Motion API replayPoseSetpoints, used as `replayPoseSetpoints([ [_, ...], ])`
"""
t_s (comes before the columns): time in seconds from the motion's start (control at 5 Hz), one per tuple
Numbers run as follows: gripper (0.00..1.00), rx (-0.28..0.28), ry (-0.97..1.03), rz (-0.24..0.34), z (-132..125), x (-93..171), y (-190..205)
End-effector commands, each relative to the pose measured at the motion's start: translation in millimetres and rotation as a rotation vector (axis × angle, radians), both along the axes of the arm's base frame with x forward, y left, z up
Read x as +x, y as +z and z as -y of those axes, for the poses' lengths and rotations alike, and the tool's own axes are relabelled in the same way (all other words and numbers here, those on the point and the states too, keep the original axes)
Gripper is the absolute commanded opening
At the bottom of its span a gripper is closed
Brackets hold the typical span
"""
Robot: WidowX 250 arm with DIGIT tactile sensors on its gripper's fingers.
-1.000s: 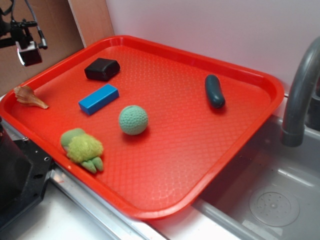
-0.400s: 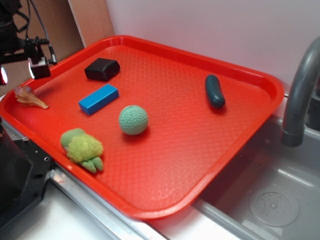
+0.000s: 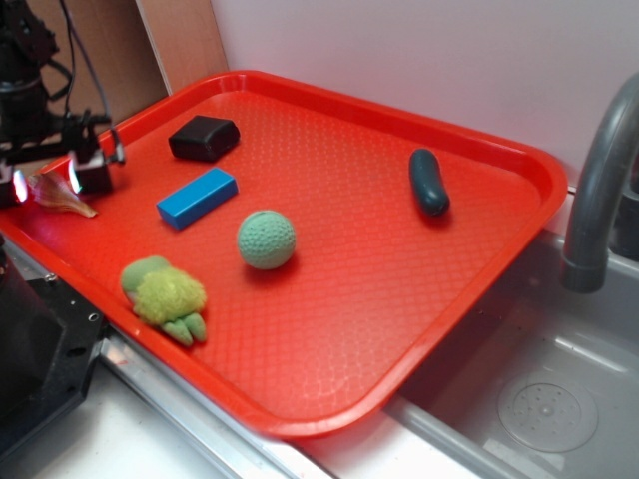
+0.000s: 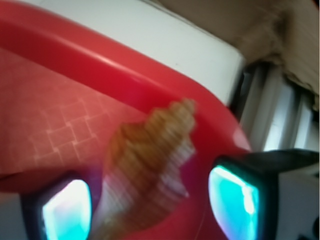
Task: Grab the shell.
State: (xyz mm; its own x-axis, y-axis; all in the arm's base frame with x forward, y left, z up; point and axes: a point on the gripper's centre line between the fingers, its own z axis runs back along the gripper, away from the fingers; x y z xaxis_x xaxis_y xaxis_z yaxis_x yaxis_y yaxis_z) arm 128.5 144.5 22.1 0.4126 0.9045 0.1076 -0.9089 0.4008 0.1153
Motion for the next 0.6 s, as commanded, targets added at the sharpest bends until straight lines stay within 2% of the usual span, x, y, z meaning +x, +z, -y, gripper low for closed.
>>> replayPoseSetpoints([
  [0.0,0.0,-0.008,-0.095,0.003,24.2,-9.0,-4.3],
  [0.2,0.0,0.0,-0.2,0.01,26.1,-0.5,1.1],
  [0.4,0.0,-0.033,-0.336,0.005,24.0,14.1,8.2],
])
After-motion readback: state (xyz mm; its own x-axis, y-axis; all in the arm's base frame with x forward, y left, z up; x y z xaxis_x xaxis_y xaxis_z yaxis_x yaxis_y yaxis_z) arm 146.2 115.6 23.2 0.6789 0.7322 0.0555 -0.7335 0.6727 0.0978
